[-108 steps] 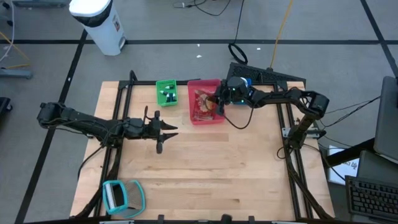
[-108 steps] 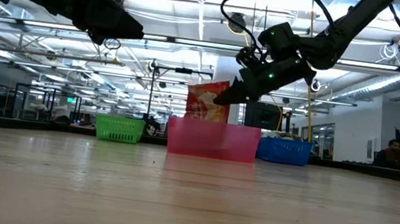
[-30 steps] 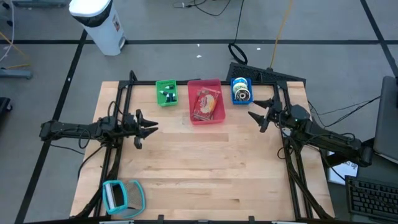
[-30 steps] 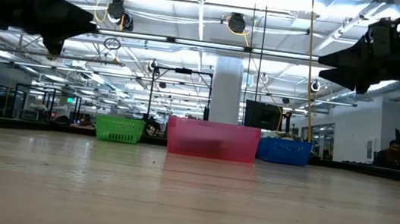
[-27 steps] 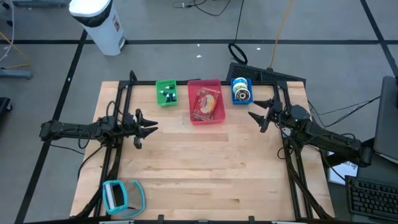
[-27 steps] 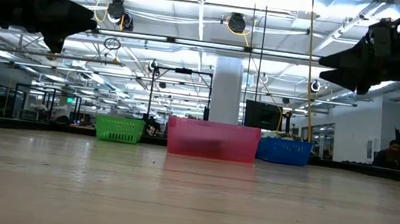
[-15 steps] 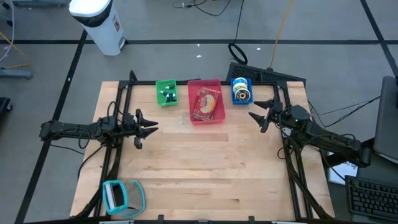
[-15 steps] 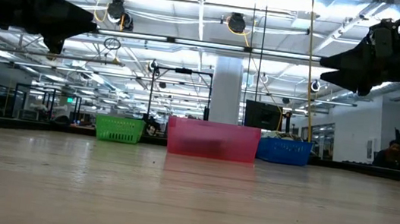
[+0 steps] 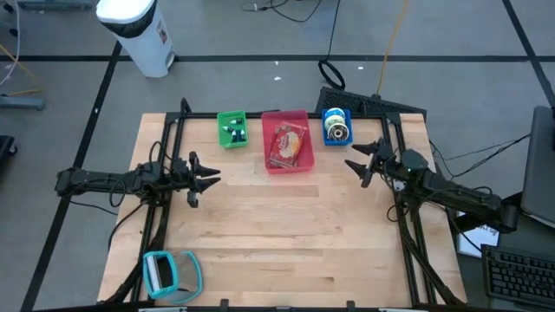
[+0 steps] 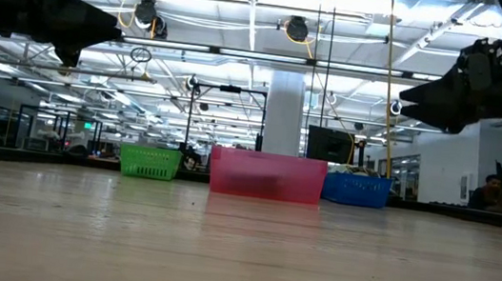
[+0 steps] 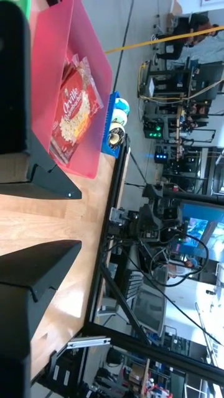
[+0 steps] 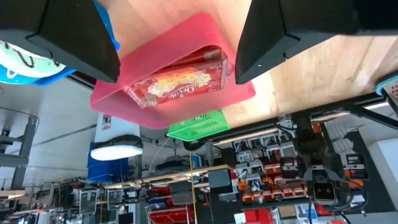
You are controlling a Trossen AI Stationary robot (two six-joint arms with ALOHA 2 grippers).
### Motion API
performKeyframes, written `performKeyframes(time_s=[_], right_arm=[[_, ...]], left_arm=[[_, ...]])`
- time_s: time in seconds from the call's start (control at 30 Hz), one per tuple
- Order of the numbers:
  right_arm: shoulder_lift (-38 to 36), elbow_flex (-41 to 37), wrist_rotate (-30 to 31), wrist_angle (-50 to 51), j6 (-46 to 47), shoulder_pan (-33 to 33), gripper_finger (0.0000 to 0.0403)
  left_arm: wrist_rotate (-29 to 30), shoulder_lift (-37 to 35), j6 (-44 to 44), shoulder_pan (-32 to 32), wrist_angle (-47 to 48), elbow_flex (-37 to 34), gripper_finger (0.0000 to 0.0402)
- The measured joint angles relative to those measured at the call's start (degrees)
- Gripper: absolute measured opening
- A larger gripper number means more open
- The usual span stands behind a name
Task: Pick & Place Food Item
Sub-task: Return to Home Position
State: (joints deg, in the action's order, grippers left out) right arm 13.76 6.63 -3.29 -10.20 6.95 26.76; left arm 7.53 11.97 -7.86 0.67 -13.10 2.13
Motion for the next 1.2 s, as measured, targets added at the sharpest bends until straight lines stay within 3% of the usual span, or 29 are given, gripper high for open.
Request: performKeyframes(time_s=[0.3,0.53,0.8,1.07,1.2], right_arm=[[-0.1,-3.6,-2.9,-4.5,0.1,-0.3,0.0304],[-0.3,-3.6,-4.1,-4.3,-1.4,-5.6,0.0304],[-0.4,-3.7,8.0,-0.3,-5.7,-13.3,0.0304],[-0.2,-3.8,9.3,2.0,-7.3,-14.5,0.0304],[-0.2,-3.8,9.2,1.9,-2.5,-14.5,0.0304]], left_arm=[[0.0,0.0,0.2,0.0,0.0,0.0,0.0115],[0.0,0.0,0.2,0.0,0.0,0.0,0.0115],[0.0,0.0,0.2,0.0,0.0,0.0,0.0115],[0.0,0.0,0.2,0.0,0.0,0.0,0.0115],[0.0,0.0,0.2,0.0,0.0,0.0,0.0115]])
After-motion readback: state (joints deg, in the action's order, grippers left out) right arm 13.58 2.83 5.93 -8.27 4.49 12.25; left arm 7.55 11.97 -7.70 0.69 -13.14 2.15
